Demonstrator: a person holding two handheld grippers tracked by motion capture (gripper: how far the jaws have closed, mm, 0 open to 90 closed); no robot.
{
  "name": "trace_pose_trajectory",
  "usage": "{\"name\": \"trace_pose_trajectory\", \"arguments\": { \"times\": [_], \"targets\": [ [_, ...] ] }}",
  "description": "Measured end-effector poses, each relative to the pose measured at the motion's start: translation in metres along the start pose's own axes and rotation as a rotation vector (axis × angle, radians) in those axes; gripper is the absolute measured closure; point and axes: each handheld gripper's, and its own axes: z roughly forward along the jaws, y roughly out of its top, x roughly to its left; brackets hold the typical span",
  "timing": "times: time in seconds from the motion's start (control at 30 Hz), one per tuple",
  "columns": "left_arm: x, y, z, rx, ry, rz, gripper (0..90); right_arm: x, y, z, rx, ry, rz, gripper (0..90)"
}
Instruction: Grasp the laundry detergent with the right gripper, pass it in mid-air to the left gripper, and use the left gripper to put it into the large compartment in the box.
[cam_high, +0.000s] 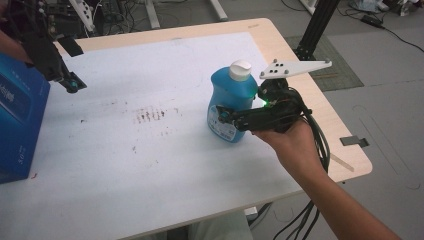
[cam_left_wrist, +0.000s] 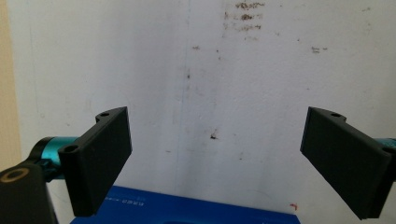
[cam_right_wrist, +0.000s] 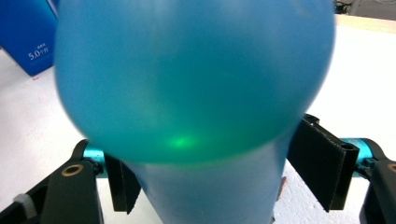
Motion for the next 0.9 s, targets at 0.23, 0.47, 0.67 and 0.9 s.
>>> {"name": "trace_pose_trajectory", "arguments": {
  "times": [0.23,0.47,0.67,0.9],
  "targets": [
    [-0.0004,0.0,-0.0001,-0.001,0.001,0.003,8.8,0.0001,-0.0008,0.0007,0.005,0.004,-0.009,30.0],
    [-0.0006,-0.0008,-0.0003,-0.001,0.0,0.002,8.8,0.0008,-0.0023,0.0012,-0.001,0.002,-0.012,36.1],
    [-0.0006,-0.0018,0.0002,-0.001,0.002,-0.001,8.8,0.0028,-0.0032,0.001,-0.015,-0.008,-0.034,38.9],
    [-0.0007,-0.0016,0.001,0.003,-0.002,0.002,8.9,0.0044,-0.0033,-0.003,-0.036,-0.045,-0.074,44.4]
  ]
}}
